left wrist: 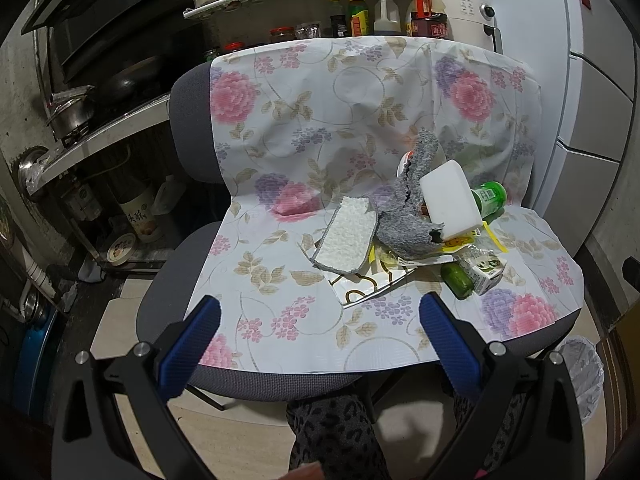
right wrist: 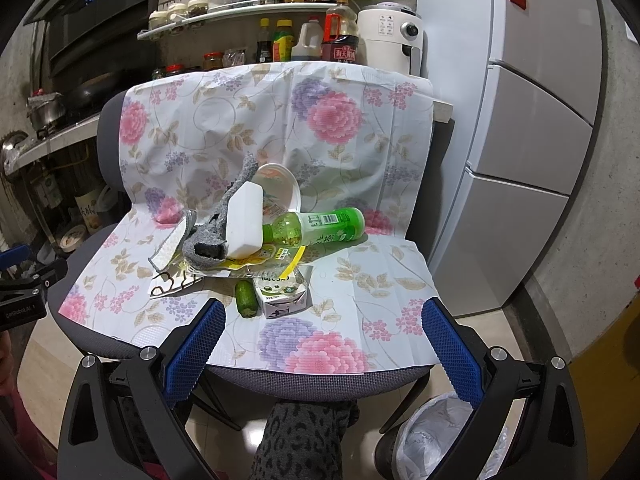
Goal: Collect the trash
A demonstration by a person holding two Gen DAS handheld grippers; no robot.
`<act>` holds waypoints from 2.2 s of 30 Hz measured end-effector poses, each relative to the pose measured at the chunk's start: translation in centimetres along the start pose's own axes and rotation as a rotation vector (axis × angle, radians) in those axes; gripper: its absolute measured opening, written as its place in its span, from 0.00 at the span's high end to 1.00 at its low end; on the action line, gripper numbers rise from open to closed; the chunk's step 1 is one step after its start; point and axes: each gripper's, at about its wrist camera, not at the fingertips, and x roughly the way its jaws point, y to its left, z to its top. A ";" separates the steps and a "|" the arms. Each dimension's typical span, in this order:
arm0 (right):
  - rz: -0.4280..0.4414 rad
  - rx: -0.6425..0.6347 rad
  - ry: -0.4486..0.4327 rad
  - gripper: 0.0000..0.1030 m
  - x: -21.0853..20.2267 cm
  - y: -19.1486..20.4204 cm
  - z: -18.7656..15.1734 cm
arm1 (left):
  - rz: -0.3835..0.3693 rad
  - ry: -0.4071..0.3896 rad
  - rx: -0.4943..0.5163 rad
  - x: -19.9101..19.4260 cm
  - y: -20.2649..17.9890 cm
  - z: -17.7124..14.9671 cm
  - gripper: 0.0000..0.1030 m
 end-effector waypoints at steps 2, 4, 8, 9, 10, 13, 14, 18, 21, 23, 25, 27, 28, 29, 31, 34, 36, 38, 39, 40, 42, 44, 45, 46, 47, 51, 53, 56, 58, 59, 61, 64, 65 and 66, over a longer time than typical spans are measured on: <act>-0.001 0.001 -0.001 0.06 0.0 0.1 -0.1 | 0.000 0.000 0.000 0.0 0.0 0.0 0.06; -0.002 0.001 -0.001 0.06 0.0 0.1 -0.1 | 0.000 0.000 0.000 0.0 0.0 0.0 0.06; -0.003 0.003 0.000 0.06 -0.1 0.0 0.0 | -0.001 -0.002 0.000 0.0 0.0 0.0 0.06; -0.003 0.003 -0.001 0.06 -0.1 0.1 -0.1 | -0.001 -0.002 -0.001 0.0 0.1 0.0 0.06; -0.003 0.002 0.000 0.06 -0.1 0.1 -0.1 | -0.001 -0.002 -0.001 0.0 0.1 0.0 0.06; -0.003 0.004 0.000 0.06 -0.1 0.1 -0.1 | -0.001 -0.001 -0.002 0.0 0.2 0.1 0.06; -0.003 0.004 0.000 0.06 -0.1 0.0 0.0 | -0.002 -0.001 -0.001 0.0 0.2 0.0 0.06; -0.004 0.006 0.002 0.06 0.0 0.0 0.0 | -0.002 -0.002 0.000 -0.1 0.2 0.0 0.06; -0.005 0.007 0.001 0.06 0.0 0.0 -0.1 | -0.001 -0.002 -0.001 -0.1 0.2 0.0 0.06; -0.005 0.007 0.001 0.06 0.0 0.0 -0.1 | -0.002 -0.002 -0.002 -0.1 0.2 0.0 0.06; -0.006 0.007 0.001 0.06 0.0 -0.1 -0.1 | -0.002 -0.003 -0.002 -0.1 0.3 0.0 0.06; -0.005 0.008 0.002 0.06 0.1 0.0 -0.2 | -0.003 -0.003 -0.002 -0.1 0.2 0.0 0.06; -0.005 0.008 0.003 0.06 0.1 -0.1 -0.1 | -0.002 -0.002 -0.002 -0.1 0.2 0.0 0.06; -0.005 0.008 0.003 0.06 0.1 -0.1 -0.1 | -0.002 -0.002 -0.002 -0.1 0.2 0.0 0.06; -0.005 0.010 0.006 0.06 0.1 -0.2 -0.1 | -0.001 0.001 -0.003 0.0 0.3 0.0 0.06; -0.003 0.012 0.013 0.06 0.9 -0.7 -0.6 | 0.004 0.016 -0.009 0.4 0.6 -0.1 0.06; 0.004 0.004 0.018 0.06 1.4 -0.6 -0.5 | 0.009 0.029 -0.016 1.2 0.8 -0.3 0.06; 0.012 -0.005 0.019 0.06 1.8 -0.5 -0.5 | 0.007 0.044 -0.019 2.1 0.9 -0.3 0.06; 0.017 -0.010 0.019 0.06 2.2 -0.3 -0.5 | 0.005 0.051 -0.021 2.5 1.0 -0.3 0.06; 0.021 -0.014 0.017 0.06 2.4 -0.2 -0.4 | 0.004 0.057 -0.022 2.9 1.0 -0.4 0.06; 0.035 -0.023 0.010 0.06 3.3 0.6 -0.3 | 0.001 0.070 -0.023 3.8 1.0 -0.3 0.06; 0.052 -0.022 0.011 0.06 4.3 0.8 -0.1 | -0.002 0.083 -0.029 4.7 1.0 -0.3 0.06; 0.059 -0.022 0.014 0.06 4.9 1.0 0.0 | -0.009 0.090 -0.033 5.2 1.1 -0.2 0.06; 0.067 -0.022 0.017 0.06 5.5 1.2 0.1 | -0.028 0.095 -0.038 5.8 1.1 -0.1 0.06; 0.080 -0.019 0.018 0.06 6.1 1.4 0.3 | -0.043 0.098 -0.043 6.3 1.3 -0.1 0.06; 0.156 0.008 -0.003 0.06 8.6 1.8 1.1 | -0.072 0.104 -0.050 8.4 1.5 0.1 0.06; 0.183 -0.002 -0.020 0.06 9.8 2.2 1.5 | -0.046 0.115 -0.039 9.4 1.4 0.4 0.06; 0.225 -0.009 0.014 0.06 12.1 3.1 2.3 | -0.021 0.129 -0.021 11.0 1.3 0.7 0.06; 0.244 -0.016 0.021 0.06 13.4 3.7 2.8 | -0.043 0.144 -0.025 12.0 1.5 0.8 0.06; 0.248 -0.026 0.022 0.06 14.1 4.1 3.1 | -0.047 0.149 -0.031 12.5 1.6 0.9 0.06; 0.244 -0.051 0.026 0.06 15.4 5.0 3.5 | -0.028 0.155 -0.025 13.3 1.6 1.1 0.06; 0.266 -0.037 0.045 0.07 17.4 5.6 4.2 | -0.034 0.166 -0.022 14.6 1.6 1.8 0.06; 0.283 -0.033 0.051 0.08 18.1 5.7 4.5 | -0.041 0.166 -0.028 15.1 1.6 2.1 0.06; 0.287 -0.035 0.058 0.08 19.0 5.9 4.8 | -0.038 0.163 -0.031 15.5 1.6 2.2 0.06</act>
